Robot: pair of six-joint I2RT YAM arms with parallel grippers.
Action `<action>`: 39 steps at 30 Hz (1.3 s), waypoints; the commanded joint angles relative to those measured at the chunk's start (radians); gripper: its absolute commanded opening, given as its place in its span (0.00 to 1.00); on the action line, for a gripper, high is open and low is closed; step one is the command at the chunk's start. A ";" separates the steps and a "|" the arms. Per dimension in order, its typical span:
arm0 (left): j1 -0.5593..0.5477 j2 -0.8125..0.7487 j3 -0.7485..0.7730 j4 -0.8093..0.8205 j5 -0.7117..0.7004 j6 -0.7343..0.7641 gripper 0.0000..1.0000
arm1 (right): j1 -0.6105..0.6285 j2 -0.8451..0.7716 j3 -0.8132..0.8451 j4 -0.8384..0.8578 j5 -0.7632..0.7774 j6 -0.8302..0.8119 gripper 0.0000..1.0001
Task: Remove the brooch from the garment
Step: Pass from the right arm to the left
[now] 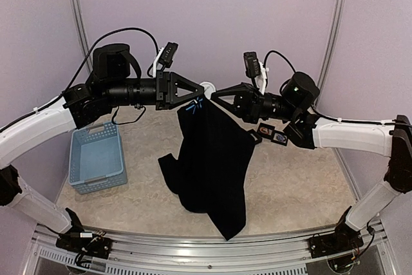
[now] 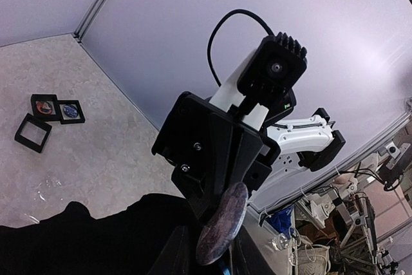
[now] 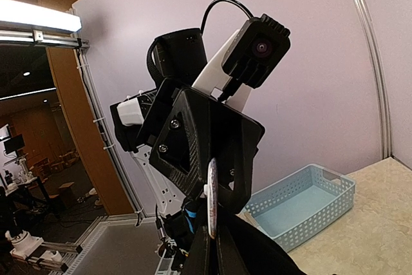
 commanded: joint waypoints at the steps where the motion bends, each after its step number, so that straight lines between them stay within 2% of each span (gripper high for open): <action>1: 0.003 -0.016 -0.009 -0.012 -0.003 0.012 0.20 | -0.008 0.009 0.034 0.061 -0.021 0.027 0.00; 4: 0.003 -0.014 -0.009 -0.009 0.000 0.010 0.17 | -0.010 0.014 0.037 0.057 -0.027 0.029 0.00; 7: 0.008 -0.016 -0.008 -0.005 -0.001 0.009 0.24 | -0.010 0.020 0.037 0.054 -0.038 0.034 0.00; 11: 0.017 -0.025 -0.014 -0.001 -0.008 0.011 0.25 | -0.010 0.026 0.039 0.052 -0.049 0.040 0.00; 17: 0.022 -0.030 -0.015 -0.008 0.014 0.005 0.18 | -0.012 0.031 0.046 0.047 -0.054 0.043 0.00; 29: 0.017 0.006 0.004 -0.031 0.035 0.012 0.17 | -0.016 0.036 0.056 0.026 -0.060 0.041 0.00; 35: 0.017 0.009 0.002 -0.035 0.042 0.012 0.00 | -0.018 0.037 0.059 0.017 -0.061 0.038 0.00; 38: 0.017 0.010 0.005 -0.041 0.038 0.015 0.00 | -0.021 0.036 0.063 -0.010 -0.055 0.029 0.00; 39: 0.017 0.010 0.007 -0.053 0.035 0.017 0.00 | -0.025 0.034 0.066 -0.027 -0.050 0.023 0.03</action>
